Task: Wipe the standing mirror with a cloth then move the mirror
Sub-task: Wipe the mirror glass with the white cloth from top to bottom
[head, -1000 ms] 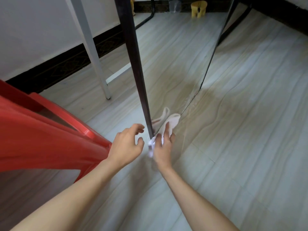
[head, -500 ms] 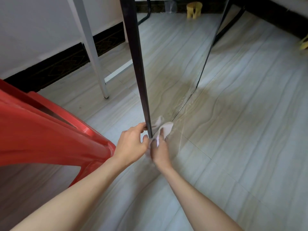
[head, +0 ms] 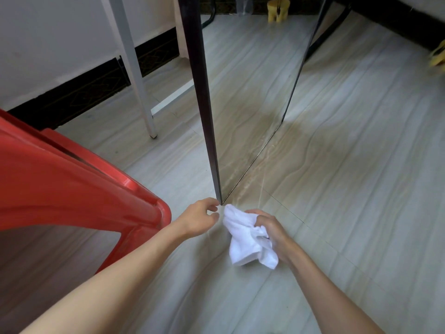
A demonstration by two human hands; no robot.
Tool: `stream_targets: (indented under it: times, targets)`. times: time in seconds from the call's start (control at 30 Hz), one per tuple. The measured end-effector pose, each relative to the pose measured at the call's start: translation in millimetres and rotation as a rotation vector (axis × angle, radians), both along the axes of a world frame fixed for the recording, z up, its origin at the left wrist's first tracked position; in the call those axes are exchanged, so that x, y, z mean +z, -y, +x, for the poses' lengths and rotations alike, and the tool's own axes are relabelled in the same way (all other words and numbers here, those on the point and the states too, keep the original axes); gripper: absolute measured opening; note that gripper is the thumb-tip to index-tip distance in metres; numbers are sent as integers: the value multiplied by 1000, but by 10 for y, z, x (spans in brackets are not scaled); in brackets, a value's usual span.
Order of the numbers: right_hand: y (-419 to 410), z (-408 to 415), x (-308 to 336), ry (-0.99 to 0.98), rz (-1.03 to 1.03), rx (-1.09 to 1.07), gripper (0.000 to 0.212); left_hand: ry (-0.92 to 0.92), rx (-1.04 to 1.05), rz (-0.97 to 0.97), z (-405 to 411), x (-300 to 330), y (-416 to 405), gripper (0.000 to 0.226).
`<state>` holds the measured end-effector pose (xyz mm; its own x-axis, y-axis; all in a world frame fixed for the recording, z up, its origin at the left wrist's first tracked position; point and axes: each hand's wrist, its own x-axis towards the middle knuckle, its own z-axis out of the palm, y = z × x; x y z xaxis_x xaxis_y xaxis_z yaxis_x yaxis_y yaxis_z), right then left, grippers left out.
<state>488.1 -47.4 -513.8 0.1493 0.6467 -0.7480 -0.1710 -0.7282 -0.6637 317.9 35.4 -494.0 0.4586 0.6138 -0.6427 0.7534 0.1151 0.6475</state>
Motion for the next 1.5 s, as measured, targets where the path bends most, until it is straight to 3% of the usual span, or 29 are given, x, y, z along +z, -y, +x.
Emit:
stream_targets:
  times: [0.13, 0.23, 0.3, 0.4, 0.53, 0.63, 0.7, 0.77, 0.87, 0.93, 1.0, 1.1, 1.2, 1.27, 1.37, 1.5]
  targets:
    - [9, 83, 58, -101, -14, 29, 28, 224, 176, -370, 47, 61, 17, 55]
    - [9, 145, 121, -156, -20, 118, 23, 328, 236, -454, 93, 56, 35, 61]
    - [18, 176, 120, -157, 29, 145, 27, 363, 254, -459, 128, 29, 59, 50]
    - [61, 217, 53, -196, 103, 87, 41, 347, 306, -295, 187, -1, 98, 8]
    - [178, 217, -40, -381, 93, 103, 56, 243, 393, 38, 256, -22, 103, 13]
    - [223, 112, -23, -318, 98, 71, 53, 222, 456, 189, 330, 38, 121, 8]
    - [192, 33, 8, -169, 112, -93, 38, 239, 370, 345, 352, 68, 183, 7]
    - [127, -1, -7, -98, 59, -264, 23, 259, 150, 484, 345, 94, 280, 3]
    - [40, -3, 58, -348, -51, -474, 27, 211, -282, 532, 358, 77, 397, 25]
    - [24, 35, 141, -577, -14, -615, 36, 166, -444, 456, 368, 71, 413, 32]
    - [28, 61, 232, -679, 80, -618, 47, 148, -553, 430, 351, 51, 398, 39]
    - [-18, 8, 262, -487, 30, -513, 37, 176, -617, 473, 304, 31, 376, 54]
    - [-230, -46, 151, 75, 13, -473, 12, 115, -480, 548, 241, 26, 357, 46]
    - [-445, -58, 196, 355, 198, -512, 15, 51, -245, 646, 191, 31, 317, 33]
    - [-738, -171, 400, 491, 468, -552, 29, -41, 159, 598, 59, 26, 136, 17]
    - [-890, -468, 236, 581, 561, -527, 22, -1, 383, 574, -138, 25, -88, 6]
